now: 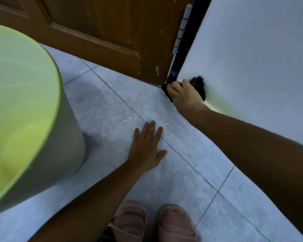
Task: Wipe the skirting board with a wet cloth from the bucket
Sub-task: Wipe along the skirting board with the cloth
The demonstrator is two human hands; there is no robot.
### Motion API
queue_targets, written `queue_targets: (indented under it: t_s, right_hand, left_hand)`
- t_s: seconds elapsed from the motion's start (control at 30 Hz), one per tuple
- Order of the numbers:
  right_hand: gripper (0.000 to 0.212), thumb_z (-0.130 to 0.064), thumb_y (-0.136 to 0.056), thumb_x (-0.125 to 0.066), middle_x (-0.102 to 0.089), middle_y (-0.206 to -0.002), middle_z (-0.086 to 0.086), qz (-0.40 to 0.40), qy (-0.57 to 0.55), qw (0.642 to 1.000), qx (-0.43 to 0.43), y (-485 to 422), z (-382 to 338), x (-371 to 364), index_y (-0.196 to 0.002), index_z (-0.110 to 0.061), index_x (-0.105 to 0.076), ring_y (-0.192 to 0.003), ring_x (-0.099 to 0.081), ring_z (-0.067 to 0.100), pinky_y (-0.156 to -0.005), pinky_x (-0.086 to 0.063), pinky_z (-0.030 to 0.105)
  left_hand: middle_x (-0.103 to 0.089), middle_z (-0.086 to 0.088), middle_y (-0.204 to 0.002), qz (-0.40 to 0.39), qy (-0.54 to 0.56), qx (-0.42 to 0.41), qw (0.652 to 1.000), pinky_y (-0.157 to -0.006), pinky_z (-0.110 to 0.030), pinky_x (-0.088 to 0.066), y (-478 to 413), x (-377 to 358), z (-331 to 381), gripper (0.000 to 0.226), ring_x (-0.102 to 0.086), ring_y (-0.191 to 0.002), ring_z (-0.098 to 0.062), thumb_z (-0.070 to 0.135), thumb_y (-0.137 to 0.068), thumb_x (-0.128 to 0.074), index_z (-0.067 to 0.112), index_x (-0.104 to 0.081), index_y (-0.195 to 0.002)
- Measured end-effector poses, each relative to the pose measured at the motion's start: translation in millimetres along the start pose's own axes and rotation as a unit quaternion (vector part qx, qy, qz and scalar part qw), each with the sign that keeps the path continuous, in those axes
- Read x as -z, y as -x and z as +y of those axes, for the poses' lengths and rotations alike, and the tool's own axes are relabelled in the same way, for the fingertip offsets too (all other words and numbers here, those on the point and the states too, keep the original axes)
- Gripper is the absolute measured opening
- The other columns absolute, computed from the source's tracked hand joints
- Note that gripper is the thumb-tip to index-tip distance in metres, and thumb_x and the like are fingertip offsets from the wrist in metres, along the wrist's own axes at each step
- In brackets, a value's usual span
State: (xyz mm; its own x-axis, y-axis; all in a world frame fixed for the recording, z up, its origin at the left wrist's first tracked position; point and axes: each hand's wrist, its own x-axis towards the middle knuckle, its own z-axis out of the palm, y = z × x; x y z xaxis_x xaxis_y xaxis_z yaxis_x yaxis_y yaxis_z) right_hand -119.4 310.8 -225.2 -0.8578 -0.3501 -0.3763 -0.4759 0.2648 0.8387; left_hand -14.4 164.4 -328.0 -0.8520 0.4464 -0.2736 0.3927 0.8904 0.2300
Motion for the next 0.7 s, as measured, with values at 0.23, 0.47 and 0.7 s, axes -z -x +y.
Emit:
queue_targets:
  t_s: [0.23, 0.47, 0.7]
  right_hand:
    - [0.047, -0.020, -0.096, -0.043, -0.022, -0.151, 0.007, -0.012, -0.022, 0.998, 0.049, 81, -25, -46, -0.141, -0.007, -0.043, -0.125, -0.031, 0.028, -0.090, -0.035, 0.033]
    - [0.045, -0.030, -0.097, -0.040, -0.032, -0.142, 0.001, 0.034, -0.012, 0.999, -0.016, 33, -1, -13, -0.140, -0.017, -0.046, -0.119, -0.033, 0.023, -0.082, -0.033, 0.031]
    - [0.045, -0.023, -0.098, -0.040, -0.024, -0.150, 0.004, 0.002, -0.056, 0.998, 0.001, 51, -19, -26, -0.141, -0.013, -0.043, -0.124, -0.033, 0.025, -0.088, -0.035, 0.032]
  left_hand:
    - [0.016, -0.012, -0.159, 0.013, -0.005, -0.005, 1.000, -0.116, -0.049, 0.003, -1, -4, -2, 0.081, 0.014, -0.146, -0.028, 0.063, -0.091, -0.027, 0.021, 0.009, -0.150]
    - [0.016, -0.011, -0.159, 0.006, 0.002, -0.005, 1.000, -0.116, -0.049, 0.004, 1, -2, -1, 0.081, 0.013, -0.146, -0.028, 0.062, -0.090, -0.029, 0.021, 0.007, -0.150]
    - [0.016, -0.011, -0.159, 0.003, 0.004, -0.006, 1.000, -0.116, -0.048, 0.003, 0, -2, -3, 0.082, 0.013, -0.146, -0.028, 0.063, -0.090, -0.030, 0.022, 0.008, -0.150]
